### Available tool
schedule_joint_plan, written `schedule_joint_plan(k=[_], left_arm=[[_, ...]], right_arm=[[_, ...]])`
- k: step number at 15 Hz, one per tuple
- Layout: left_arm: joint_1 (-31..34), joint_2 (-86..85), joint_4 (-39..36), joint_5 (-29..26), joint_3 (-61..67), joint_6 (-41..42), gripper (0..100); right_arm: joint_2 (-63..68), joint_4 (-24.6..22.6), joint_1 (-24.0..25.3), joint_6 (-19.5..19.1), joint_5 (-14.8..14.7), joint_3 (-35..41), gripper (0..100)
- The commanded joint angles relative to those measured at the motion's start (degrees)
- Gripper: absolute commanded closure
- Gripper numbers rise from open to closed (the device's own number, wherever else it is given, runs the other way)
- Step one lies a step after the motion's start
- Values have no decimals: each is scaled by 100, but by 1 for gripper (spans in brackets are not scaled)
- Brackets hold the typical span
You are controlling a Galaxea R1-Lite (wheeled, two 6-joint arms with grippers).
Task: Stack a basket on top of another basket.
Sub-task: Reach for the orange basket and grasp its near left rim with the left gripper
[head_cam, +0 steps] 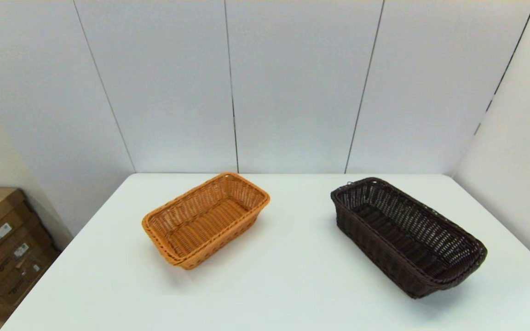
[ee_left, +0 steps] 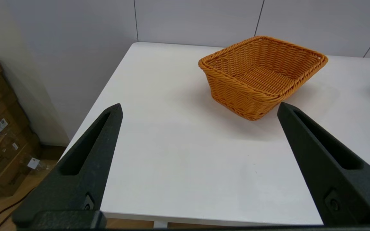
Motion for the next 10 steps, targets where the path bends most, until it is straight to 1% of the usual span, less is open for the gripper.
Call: schedule_joint_plan(k=[1,2,3,5,7,10], left_arm=[[0,349,771,22,-766,-202,0],[0,683,1131,22,-1197,-589,0],[9,1184,1325,31,-1601,-967,0],[18,2230,1386,242,-2190,-1433,0],[27,3153,1386,347,-2542,-1503,0],[18,4682,1386,391,-3078,-2277,0]], right_arm=[[7,2,0,9,0,0,0],[-1,10,0,9,0,0,0],[7,2,0,0,0,0,0],[-1,2,0,0,9,0,0],[7,2,0,0,9,0,0],[-1,2,0,-17,9,0,0]])
